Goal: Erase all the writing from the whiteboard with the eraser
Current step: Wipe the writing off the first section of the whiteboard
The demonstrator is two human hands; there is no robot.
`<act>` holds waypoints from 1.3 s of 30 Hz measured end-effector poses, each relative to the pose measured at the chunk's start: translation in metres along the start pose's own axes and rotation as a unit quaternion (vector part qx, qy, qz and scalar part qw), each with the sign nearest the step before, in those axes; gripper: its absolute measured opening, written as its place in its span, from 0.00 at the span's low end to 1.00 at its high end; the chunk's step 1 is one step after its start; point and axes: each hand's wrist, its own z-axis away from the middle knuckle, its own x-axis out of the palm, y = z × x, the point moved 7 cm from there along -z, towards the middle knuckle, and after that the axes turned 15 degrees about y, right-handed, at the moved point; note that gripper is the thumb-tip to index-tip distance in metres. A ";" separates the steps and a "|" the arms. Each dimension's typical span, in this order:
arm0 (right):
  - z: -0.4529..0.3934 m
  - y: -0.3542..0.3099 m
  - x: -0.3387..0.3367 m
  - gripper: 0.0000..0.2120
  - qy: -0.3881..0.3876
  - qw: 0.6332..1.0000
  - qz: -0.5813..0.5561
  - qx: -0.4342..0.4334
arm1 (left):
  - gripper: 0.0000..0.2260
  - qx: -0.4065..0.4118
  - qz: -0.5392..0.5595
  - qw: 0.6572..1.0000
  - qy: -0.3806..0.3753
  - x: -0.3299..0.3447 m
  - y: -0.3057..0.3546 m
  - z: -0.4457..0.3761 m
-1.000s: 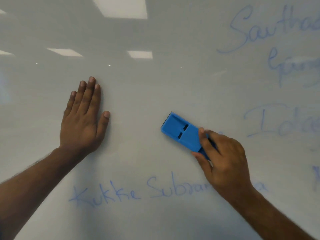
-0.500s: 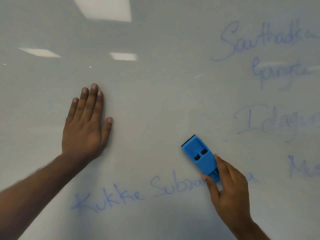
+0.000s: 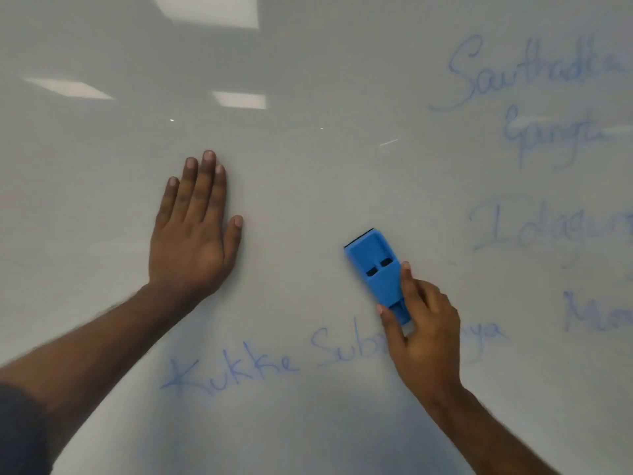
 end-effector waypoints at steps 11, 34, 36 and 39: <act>0.000 -0.040 0.018 0.28 -0.073 0.993 -0.055 -0.079 | 0.30 0.052 -0.015 0.998 -0.031 -0.023 -0.051 0.025; 0.025 -0.200 0.095 0.28 -0.062 0.984 -0.109 -0.130 | 0.30 -0.041 0.002 0.998 -0.046 -0.051 -0.123 0.182; 0.035 -0.207 0.098 0.28 -0.057 0.983 -0.110 -0.136 | 0.30 -0.029 0.006 0.999 -0.044 -0.051 -0.123 0.184; 0.050 -0.214 0.100 0.25 -0.041 0.984 -0.109 -0.137 | 0.28 -0.026 0.012 0.999 -0.033 -0.052 -0.123 0.186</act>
